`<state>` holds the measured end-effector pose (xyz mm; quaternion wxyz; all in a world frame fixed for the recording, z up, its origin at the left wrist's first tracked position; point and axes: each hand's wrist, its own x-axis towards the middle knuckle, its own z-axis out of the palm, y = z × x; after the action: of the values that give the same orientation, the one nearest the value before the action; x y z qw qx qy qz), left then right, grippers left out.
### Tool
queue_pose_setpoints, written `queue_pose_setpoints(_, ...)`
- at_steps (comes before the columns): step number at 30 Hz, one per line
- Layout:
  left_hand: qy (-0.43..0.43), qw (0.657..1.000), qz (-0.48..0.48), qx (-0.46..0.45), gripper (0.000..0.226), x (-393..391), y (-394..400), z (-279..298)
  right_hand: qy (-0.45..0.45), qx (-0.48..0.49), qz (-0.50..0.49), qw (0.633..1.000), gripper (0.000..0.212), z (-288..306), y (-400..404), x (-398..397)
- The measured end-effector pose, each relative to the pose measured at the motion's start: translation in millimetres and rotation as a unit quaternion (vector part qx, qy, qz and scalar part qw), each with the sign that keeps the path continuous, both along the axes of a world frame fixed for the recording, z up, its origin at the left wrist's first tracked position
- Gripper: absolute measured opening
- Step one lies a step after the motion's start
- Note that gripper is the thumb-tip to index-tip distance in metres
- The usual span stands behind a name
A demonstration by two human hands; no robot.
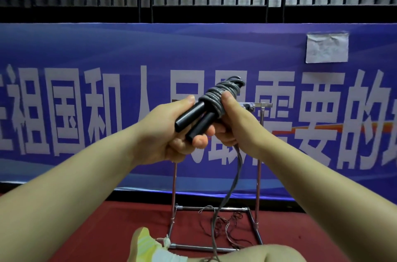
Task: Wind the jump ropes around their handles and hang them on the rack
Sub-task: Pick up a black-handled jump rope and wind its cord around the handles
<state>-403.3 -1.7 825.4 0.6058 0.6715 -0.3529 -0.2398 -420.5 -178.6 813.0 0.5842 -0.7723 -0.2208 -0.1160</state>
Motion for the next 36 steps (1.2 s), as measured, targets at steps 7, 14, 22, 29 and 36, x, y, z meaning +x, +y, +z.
queue_pose_setpoints(7,-0.212,0.961,0.166,0.063,0.051,-2,-11,0,0.023,0.005,-0.083,0.996,0.064,-7,9,5)
queue_pose_setpoints(14,-0.359,0.878,0.248,0.196,0.045,5,-14,-1,0.005,-0.100,-0.199,0.975,0.069,-14,15,9)
queue_pose_setpoints(22,-0.498,0.763,0.282,0.300,0.044,15,-13,-10,0.080,-0.067,-0.162,0.981,0.072,-18,9,4)
queue_pose_setpoints(29,-0.584,0.662,0.331,0.334,0.040,21,-16,-42,0.112,-0.132,-0.189,0.967,0.070,-32,4,-4)
queue_pose_setpoints(36,-0.580,0.689,0.335,0.278,0.036,27,-26,-59,0.141,-0.102,-0.208,0.962,0.066,-45,0,-8)
